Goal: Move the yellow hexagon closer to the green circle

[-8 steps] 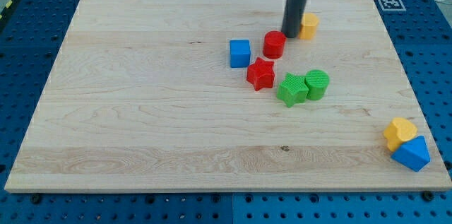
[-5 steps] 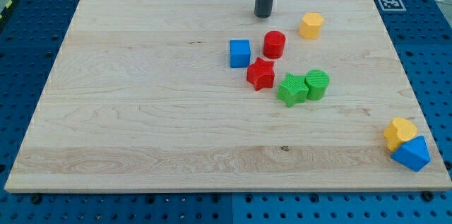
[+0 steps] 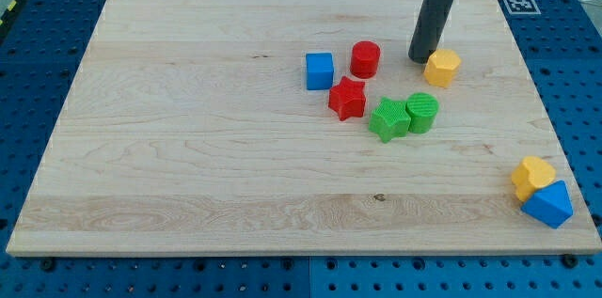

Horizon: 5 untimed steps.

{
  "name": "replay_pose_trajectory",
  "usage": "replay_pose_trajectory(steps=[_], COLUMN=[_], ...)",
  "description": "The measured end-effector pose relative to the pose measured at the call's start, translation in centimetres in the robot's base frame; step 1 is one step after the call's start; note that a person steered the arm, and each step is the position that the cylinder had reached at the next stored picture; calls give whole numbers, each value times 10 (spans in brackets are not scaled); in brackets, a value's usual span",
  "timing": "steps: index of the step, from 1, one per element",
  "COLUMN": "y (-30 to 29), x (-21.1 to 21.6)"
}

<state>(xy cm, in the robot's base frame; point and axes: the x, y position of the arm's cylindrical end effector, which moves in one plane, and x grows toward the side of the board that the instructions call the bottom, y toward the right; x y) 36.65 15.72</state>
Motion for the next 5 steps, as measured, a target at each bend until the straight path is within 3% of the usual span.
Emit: replay_pose_trajectory(steps=[2,4,5], y=[0,0,-8], x=[3,51,40])
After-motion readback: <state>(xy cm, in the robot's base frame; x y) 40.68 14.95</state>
